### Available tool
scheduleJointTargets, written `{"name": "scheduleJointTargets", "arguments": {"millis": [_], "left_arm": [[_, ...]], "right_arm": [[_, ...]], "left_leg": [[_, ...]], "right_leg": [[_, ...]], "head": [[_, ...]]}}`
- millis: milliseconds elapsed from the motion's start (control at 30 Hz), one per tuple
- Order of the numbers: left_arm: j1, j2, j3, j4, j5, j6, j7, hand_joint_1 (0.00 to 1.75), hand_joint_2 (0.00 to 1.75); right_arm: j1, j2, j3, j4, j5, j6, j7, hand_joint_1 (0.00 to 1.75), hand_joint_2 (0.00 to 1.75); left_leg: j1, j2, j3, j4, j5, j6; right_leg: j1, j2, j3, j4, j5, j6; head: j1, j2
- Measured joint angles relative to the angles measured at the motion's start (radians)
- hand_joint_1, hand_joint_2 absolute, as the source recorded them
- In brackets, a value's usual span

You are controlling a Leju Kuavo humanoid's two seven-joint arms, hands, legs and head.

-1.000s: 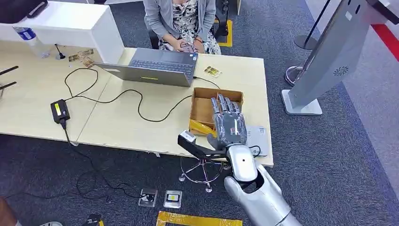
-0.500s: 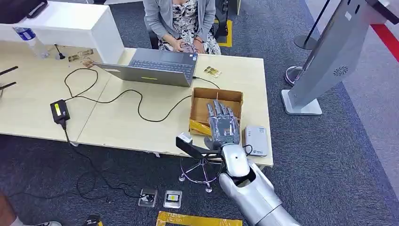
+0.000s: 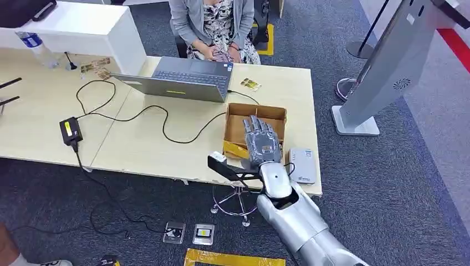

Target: Pass the card to the sensor for recognition and then transmit it.

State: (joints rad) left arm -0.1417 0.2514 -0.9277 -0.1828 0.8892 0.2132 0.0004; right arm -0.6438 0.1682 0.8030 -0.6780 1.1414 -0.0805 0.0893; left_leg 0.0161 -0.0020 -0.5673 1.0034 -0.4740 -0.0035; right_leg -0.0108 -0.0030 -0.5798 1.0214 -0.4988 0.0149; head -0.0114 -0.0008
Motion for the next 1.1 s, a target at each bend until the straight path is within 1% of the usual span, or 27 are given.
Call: {"name": "scheduleJointTargets", "arguments": {"millis": [167, 433, 733, 1100], "left_arm": [[0.0, 0.0, 0.0, 0.0, 0.001, -0.001, 0.0, 0.0, 0.0], [-0.003, 0.0, -0.001, 0.0, -0.002, -0.004, 0.0, 0.0, 0.0], [-0.004, 0.0, -0.003, 0.0, -0.004, -0.005, 0.0, 0.0, 0.0], [-0.01, 0.0, -0.004, 0.0, -0.006, -0.016, 0.0, 0.0, 0.0]], "right_arm": [[-0.028, 0.0, -0.003, 0.045, 0.0, -0.01, -0.002, 0.0, 1.75], [-0.042, 0.0, -0.007, 0.094, 0.0, -0.014, 0.004, 0.0, 1.75], [-0.044, 0.0, -0.01, 0.127, 0.0, -0.013, 0.014, 0.0, 1.75], [-0.047, 0.0, -0.029, 0.156, 0.019, -0.015, 0.044, 0.0, 1.75]], "left_leg": [[0.0, 0.0, 0.0, 0.0, 0.0, 0.0], [0.0, 0.0, 0.0, 0.0, 0.0, 0.0], [0.0, 0.0, 0.0, 0.0, 0.0, 0.0], [0.0, 0.0, 0.0, 0.0, 0.0, 0.0]], "right_leg": [[0.0, 0.0, 0.0, 0.0, 0.0, 0.0], [0.0, 0.0, 0.0, 0.0, 0.0, 0.0], [0.0, 0.0, 0.0, 0.0, 0.0, 0.0], [0.0, 0.0, 0.0, 0.0, 0.0, 0.0]], "head": [[0.0, 0.0], [0.0, 0.0], [0.0, 0.0], [0.0, 0.0]]}}
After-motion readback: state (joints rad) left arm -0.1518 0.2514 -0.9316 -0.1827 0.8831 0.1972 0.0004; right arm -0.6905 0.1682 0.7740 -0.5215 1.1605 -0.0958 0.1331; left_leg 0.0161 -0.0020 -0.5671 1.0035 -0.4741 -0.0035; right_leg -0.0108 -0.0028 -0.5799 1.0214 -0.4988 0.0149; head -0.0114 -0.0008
